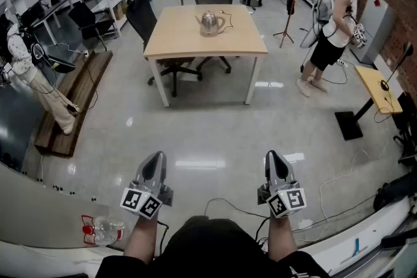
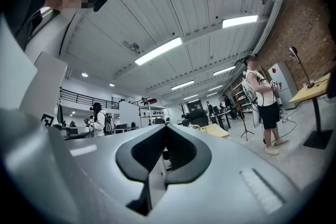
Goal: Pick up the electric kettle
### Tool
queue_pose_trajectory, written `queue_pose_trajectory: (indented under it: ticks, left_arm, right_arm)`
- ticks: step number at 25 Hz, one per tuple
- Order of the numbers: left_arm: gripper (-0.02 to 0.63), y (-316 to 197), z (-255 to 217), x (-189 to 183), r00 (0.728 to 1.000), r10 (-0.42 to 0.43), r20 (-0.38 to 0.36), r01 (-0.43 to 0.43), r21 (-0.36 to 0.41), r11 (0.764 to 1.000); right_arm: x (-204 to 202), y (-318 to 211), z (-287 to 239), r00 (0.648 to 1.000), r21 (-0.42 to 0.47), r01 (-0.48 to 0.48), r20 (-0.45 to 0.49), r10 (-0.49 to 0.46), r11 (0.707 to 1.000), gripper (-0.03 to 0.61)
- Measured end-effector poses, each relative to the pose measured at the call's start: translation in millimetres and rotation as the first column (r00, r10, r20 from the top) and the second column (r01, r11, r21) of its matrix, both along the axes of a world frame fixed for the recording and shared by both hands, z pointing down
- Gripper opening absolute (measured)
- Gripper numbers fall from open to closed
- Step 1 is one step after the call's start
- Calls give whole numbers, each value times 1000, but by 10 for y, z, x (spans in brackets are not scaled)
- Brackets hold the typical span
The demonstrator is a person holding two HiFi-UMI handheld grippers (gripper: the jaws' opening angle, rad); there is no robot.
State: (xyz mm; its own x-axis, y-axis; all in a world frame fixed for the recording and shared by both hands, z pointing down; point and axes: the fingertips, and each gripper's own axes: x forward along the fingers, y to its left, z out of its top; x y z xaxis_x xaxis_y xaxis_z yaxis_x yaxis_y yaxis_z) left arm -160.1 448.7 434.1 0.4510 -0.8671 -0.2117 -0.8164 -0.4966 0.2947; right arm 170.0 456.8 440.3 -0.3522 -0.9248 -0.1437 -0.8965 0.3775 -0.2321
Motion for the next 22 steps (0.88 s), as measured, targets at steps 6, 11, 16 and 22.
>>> queue_pose_trajectory:
  ticks: [6,11,16,22]
  left_arm:
    - [-2,28,27,9,1000,-6,-7,5,-13,1000]
    - [-2,67,47,41,1000,-9,-4,9,-18,1000]
    - [-2,87,83,94,1000,-16,-2,16,-31,999]
    - [-2,31,53,223,1000,-25,3,26,-32,999]
  right_arm:
    - [61,23,3,1000,0,-3,-1,3,1000,0]
    - [107,39,10,1000,-2,0,0,0,1000,0]
    - [202,29,43,1000,-11,1,2,-1,1000,0]
    - [328,-25,21,1000,-11,24,16,-24,1000,0]
